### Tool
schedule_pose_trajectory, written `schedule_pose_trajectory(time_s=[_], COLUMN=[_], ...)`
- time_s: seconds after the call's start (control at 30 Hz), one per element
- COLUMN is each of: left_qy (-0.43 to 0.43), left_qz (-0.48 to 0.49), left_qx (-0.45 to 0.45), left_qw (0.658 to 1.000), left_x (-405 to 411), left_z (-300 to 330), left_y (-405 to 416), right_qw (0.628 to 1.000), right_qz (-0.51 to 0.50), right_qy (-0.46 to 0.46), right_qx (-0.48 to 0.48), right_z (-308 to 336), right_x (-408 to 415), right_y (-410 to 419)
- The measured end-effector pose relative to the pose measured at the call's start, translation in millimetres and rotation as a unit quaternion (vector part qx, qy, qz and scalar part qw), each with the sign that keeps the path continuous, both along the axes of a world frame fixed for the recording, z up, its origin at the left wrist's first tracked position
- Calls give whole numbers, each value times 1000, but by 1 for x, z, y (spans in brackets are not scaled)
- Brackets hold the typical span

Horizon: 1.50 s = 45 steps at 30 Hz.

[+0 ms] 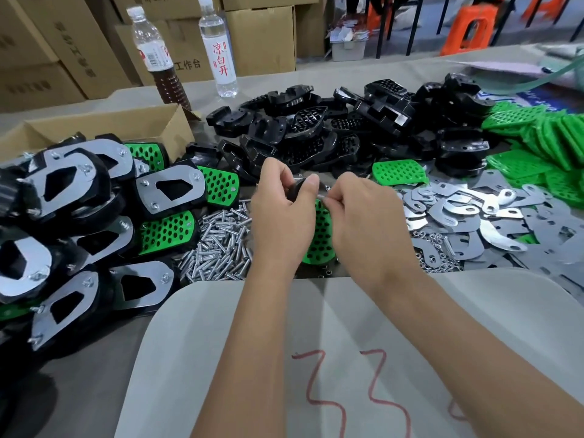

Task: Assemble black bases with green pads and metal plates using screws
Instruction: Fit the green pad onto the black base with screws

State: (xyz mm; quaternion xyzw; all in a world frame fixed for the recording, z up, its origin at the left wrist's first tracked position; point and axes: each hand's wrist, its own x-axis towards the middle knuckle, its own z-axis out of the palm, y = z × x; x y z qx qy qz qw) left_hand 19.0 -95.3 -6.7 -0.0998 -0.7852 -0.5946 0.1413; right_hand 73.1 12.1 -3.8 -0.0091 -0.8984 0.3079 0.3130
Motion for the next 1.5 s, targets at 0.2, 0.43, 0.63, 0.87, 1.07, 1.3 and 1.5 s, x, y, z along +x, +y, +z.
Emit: schedule_pose_trajectory(time_s=[0.2, 0.43, 0.63, 0.87, 1.07, 1.3, 1.5], left_qy=[-38, 48, -52, -8, -96, -147, -115], left_qz=[22, 86, 48, 58, 105, 96, 115], left_qx=[38, -3, 175, -44, -374, -443, -376], left_qw=[998, 995, 982, 997, 916, 879, 912], left_x=[0, 17, 11, -1, -6, 1, 2], left_z=[-2, 4, 5, 9, 7, 16, 15], left_y=[0, 18, 22, -7, -45, -41, -37], right_qw=[999, 988, 929, 803, 824, 843, 847], right_qz=[-11, -36, 67, 141, 90, 81, 67], right_qy=[-21, -43, -105, -104, -62, -64, -63], right_qx=[42, -145, -348, -570, -555, -528, -524], right_z=[3, 2, 6, -1, -13, -14, -11], right_x=[0, -6, -6, 4, 3, 3, 5], right_y=[-8, 4, 31, 48, 51, 45, 42])
